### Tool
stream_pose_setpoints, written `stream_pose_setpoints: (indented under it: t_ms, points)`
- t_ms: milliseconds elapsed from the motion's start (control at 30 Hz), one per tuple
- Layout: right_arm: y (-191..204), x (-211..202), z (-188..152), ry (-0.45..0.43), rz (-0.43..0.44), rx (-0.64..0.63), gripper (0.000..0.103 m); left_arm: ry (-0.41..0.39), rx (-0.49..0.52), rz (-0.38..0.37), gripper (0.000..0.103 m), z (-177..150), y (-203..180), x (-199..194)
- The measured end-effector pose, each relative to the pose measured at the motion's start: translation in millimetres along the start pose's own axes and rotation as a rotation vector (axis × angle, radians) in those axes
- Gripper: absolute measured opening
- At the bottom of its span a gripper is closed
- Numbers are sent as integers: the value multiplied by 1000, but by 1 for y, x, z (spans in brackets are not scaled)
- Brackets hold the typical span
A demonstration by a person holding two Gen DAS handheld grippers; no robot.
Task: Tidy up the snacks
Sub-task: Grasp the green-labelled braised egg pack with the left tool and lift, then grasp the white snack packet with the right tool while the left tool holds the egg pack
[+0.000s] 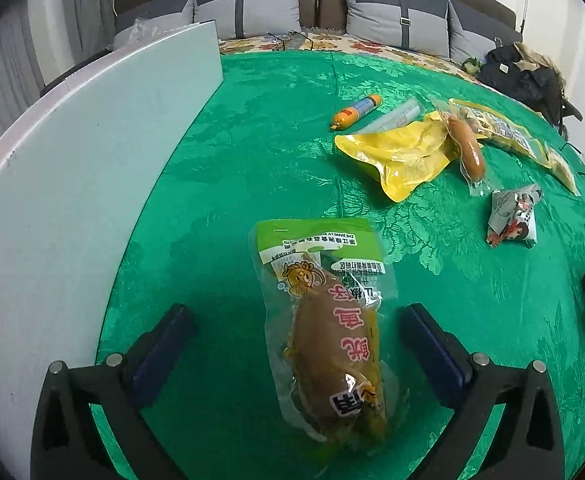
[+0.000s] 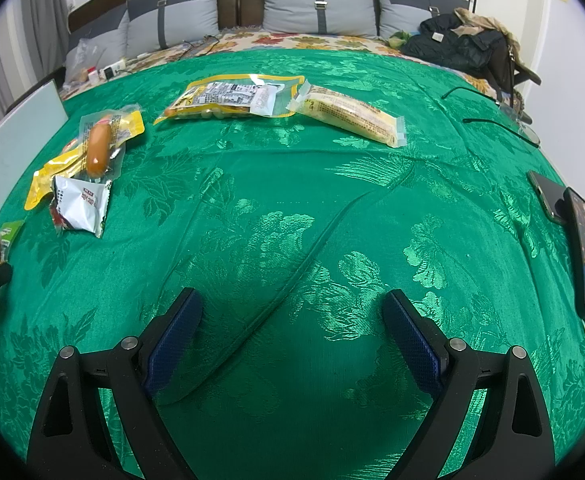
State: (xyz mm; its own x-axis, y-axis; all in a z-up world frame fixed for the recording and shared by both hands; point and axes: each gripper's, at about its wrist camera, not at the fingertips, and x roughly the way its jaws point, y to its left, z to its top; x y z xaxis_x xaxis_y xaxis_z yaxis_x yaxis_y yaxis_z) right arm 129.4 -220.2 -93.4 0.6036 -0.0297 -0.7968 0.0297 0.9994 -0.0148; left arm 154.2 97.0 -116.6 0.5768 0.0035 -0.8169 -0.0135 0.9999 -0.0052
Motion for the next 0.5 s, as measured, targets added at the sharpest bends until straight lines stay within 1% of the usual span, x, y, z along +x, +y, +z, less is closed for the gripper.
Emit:
stream_pose_setpoints:
  t_ms: [433,467,500]
  points:
    - [3,-3,-1,-5,5,-2,93,-1,0,-1,103,0,0,0]
    - [6,-6,-2,-12,24,2,93,-1,0,-1,103,0,1,1]
    - [13,-12,-1,-32,85,14,93,-1,0,-2,103,0,1,1]
